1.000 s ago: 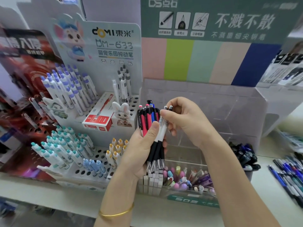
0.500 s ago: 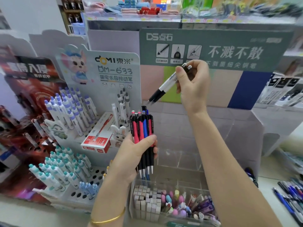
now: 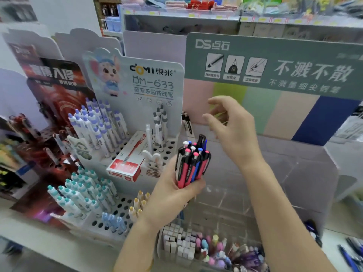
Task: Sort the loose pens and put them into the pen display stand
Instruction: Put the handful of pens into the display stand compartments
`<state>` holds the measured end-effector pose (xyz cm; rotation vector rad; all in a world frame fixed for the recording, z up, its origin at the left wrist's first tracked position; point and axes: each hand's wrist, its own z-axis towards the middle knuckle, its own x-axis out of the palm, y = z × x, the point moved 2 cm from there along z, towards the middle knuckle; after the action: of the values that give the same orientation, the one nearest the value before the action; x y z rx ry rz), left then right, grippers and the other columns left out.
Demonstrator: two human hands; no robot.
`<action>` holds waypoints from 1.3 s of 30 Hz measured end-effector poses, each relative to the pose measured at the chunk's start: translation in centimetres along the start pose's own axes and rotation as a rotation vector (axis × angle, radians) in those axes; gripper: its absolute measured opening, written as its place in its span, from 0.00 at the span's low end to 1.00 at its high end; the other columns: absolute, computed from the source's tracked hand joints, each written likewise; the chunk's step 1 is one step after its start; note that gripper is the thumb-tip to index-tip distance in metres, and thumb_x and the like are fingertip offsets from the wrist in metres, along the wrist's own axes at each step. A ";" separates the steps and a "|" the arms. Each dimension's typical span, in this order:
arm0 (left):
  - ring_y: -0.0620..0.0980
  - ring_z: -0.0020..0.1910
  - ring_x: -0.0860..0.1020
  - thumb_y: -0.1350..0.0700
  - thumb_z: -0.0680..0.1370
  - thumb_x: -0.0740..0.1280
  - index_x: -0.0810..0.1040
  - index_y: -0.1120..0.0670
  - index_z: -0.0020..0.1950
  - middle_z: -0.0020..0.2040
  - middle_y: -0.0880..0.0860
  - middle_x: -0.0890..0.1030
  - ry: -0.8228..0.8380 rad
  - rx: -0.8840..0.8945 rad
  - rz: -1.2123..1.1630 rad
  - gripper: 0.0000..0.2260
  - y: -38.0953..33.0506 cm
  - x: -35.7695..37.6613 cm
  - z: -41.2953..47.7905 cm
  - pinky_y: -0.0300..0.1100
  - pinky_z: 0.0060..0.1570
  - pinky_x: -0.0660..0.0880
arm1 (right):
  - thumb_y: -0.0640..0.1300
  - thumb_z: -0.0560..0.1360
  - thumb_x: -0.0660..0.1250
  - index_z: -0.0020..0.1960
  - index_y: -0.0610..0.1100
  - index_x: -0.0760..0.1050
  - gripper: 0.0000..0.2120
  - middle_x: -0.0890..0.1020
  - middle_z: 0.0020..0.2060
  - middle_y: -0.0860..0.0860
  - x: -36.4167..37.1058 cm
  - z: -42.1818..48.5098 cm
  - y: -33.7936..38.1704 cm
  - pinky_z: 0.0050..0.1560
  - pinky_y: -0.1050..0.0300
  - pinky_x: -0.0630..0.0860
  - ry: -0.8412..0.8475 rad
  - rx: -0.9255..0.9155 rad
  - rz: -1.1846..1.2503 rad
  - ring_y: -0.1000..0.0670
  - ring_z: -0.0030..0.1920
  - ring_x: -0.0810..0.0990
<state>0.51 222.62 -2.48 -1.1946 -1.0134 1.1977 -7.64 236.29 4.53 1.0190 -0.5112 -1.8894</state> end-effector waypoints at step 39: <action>0.55 0.47 0.76 0.62 0.75 0.68 0.67 0.55 0.63 0.48 0.52 0.76 -0.337 0.178 0.897 0.18 -2.2 3.1 2.1 0.43 0.40 0.68 | 0.53 0.71 0.70 0.41 0.39 0.75 0.16 0.70 0.23 0.53 -2.7 -1.5 0.4 0.22 0.66 0.58 0.123 0.431 0.451 0.57 0.21 0.63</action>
<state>-0.86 226.04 -0.21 -1.3708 -0.5653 2.1961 -5.56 238.49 5.16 1.1674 -1.0120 -1.3351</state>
